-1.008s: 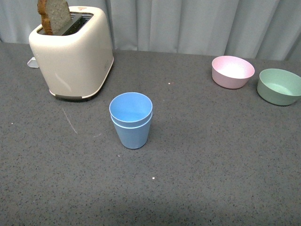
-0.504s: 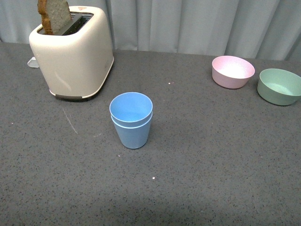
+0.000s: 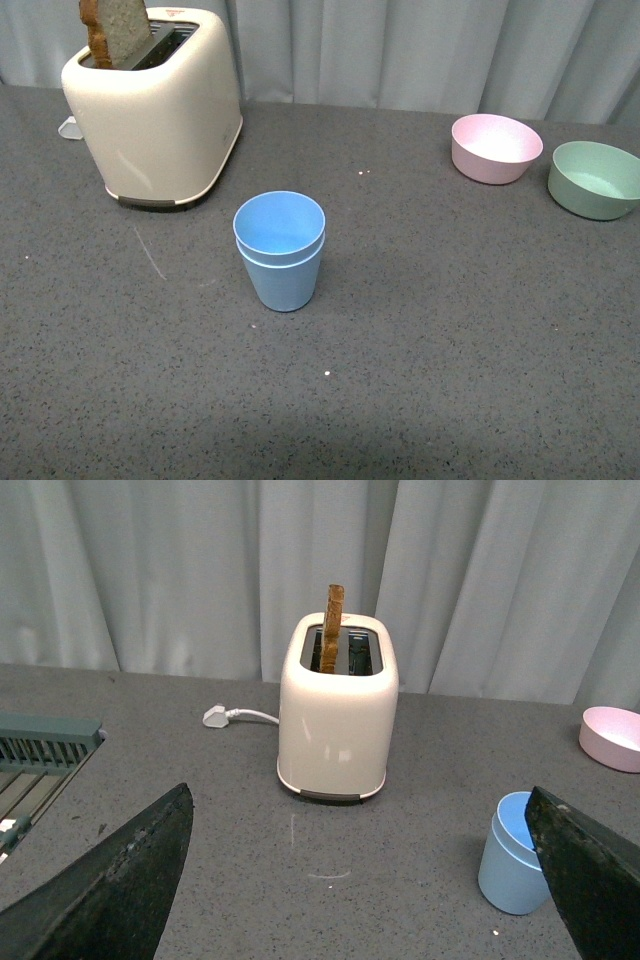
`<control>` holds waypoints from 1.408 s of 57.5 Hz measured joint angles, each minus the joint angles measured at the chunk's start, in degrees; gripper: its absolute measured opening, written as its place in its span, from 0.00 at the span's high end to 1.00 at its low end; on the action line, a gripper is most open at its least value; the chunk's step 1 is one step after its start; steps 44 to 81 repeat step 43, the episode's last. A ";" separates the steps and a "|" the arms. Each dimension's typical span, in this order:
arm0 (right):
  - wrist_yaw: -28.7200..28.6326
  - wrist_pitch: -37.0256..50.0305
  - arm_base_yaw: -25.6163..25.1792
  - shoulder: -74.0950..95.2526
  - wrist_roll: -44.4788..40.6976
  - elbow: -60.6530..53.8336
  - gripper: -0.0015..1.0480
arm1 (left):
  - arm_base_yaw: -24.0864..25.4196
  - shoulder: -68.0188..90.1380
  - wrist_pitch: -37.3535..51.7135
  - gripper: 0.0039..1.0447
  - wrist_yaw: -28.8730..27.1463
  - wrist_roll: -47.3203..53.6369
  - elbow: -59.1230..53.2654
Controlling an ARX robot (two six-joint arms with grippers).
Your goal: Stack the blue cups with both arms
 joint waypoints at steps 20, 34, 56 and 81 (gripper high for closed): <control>0.00 0.00 0.00 -0.04 0.00 0.00 0.10 | 0.00 0.00 0.00 0.06 0.00 0.00 0.00; 0.02 0.00 0.00 -0.04 0.02 0.00 0.09 | 0.00 0.00 0.00 0.06 0.00 0.00 0.00; 0.00 0.00 0.00 -0.04 0.02 0.00 0.09 | 0.00 0.00 0.00 0.06 0.00 0.00 0.00; 0.00 0.00 0.00 -0.04 0.02 0.00 0.09 | 0.00 0.00 0.00 0.06 0.00 0.00 0.00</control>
